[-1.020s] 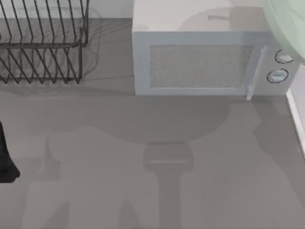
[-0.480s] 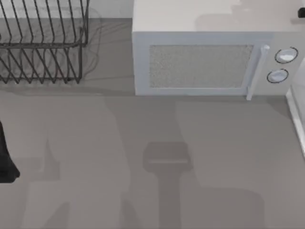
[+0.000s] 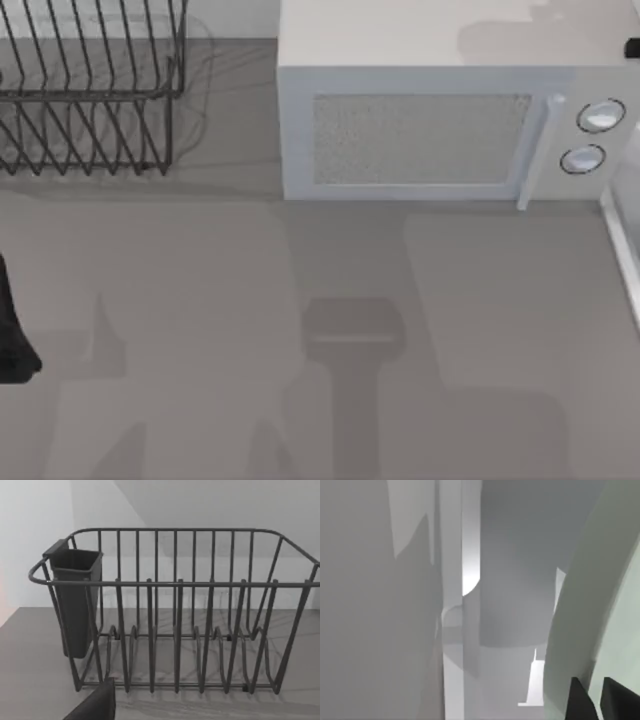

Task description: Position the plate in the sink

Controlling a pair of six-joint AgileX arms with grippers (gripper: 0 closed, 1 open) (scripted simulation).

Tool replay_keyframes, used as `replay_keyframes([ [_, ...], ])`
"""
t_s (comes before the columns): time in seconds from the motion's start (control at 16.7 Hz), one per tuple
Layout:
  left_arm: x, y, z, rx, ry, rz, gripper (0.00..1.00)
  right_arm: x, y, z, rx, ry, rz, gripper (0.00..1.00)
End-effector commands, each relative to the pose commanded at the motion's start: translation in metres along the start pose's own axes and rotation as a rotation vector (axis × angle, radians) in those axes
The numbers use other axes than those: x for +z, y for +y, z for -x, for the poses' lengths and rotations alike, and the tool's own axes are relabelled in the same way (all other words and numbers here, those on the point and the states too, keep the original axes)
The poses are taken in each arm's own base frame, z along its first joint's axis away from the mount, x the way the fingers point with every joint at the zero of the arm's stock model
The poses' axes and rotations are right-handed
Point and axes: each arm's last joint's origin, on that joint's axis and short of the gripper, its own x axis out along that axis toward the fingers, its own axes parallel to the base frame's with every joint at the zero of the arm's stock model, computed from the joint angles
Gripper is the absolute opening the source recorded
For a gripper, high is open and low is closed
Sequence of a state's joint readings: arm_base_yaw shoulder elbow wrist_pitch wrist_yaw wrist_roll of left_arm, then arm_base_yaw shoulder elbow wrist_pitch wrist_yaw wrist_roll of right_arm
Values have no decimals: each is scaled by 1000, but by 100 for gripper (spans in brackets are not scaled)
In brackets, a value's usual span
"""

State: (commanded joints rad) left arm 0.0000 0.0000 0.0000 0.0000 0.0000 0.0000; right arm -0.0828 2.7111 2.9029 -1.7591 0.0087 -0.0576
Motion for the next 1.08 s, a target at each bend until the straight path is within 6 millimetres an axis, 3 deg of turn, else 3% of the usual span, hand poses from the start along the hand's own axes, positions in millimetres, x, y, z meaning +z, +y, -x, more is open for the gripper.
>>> replay_keyframes([
  [0.72, 0, 0, 0, 0, 0, 0, 100, 0, 0, 0, 0, 0, 0, 98],
  [1.08, 0, 0, 0, 0, 0, 0, 100, 0, 0, 0, 0, 0, 0, 100],
])
